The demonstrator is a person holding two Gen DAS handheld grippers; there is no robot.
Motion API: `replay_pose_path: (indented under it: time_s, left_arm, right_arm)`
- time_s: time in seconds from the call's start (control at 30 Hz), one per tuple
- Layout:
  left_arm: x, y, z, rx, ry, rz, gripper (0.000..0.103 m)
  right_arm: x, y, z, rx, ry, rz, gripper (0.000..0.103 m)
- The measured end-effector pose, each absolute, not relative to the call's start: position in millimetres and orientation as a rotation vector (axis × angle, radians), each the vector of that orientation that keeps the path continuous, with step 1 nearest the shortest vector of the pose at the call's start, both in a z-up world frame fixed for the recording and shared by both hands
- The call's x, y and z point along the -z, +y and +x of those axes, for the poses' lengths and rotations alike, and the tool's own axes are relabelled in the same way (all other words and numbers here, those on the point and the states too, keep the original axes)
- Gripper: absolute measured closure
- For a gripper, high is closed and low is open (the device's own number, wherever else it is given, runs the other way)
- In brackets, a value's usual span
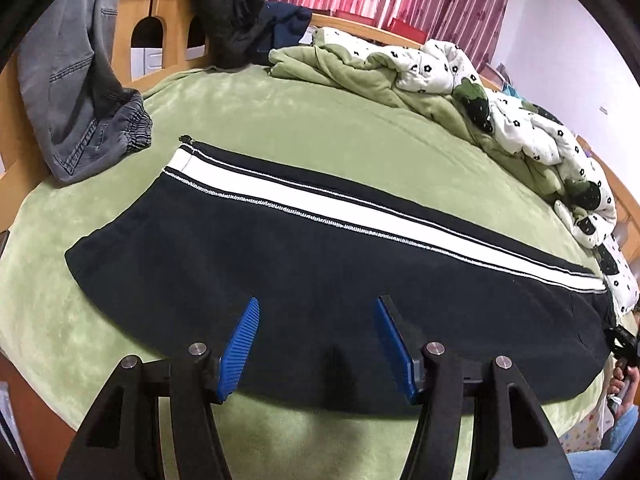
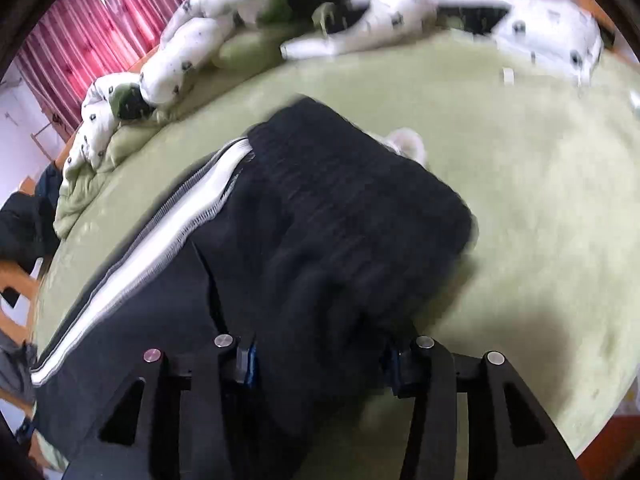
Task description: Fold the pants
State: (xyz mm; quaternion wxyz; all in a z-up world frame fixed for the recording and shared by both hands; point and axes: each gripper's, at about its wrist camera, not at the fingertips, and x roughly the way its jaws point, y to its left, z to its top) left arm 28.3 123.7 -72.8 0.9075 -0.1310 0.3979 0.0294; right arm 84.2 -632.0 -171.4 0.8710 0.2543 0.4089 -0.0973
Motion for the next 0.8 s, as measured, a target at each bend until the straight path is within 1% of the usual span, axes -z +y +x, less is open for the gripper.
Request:
replay_pose_path:
  time_s: [0.03,0.07,0.27,0.33,0.47,0.63,0.77,0.8]
  left_arm:
    - [72.1,124.9,30.3,-0.068,0.832,-0.264,0.046]
    - [70.6,128.5,32.4,-0.061,0.836,-0.267,0.046]
    - [63.7,145.1,53.4,-0.054,0.853,-0.246,0.046]
    - [61.4,154.7,64.2,-0.078,0.857,-0.227,0.046]
    - [58.0,186.8,85.6,-0.131,0.848,-0.237,0.046]
    - [62.5,235.2,127.5,-0.185,0.836,-0.256,0.046]
    - [78.7,263.7,163.8,-0.175,0.870,-0.292,0.046]
    - [85.0,267.2,173.1,-0.167,0.896,-0.296,0.050]
  right_arm:
    - [165.4,-633.4,70.2,0.220,0.818,0.521,0.042]
    - [159.9,-633.1,63.1,0.256,0.809,0.495,0.039]
    - [118.2,-615.6,27.3,0.370,0.810,0.314,0.039]
    - [93.5,-588.4,26.0,0.415,0.775,0.168,0.039]
    - [61.9,-531.6,47.1,0.291,0.723,0.065,0.039]
    - [54.0,-448.2,96.1,0.102,0.716,-0.046,0.040]
    - [67.9,-382.9,136.5,-0.045,0.719,-0.097,0.041]
    - [72.6,-367.4,150.5,-0.079,0.724,-0.106,0.041]
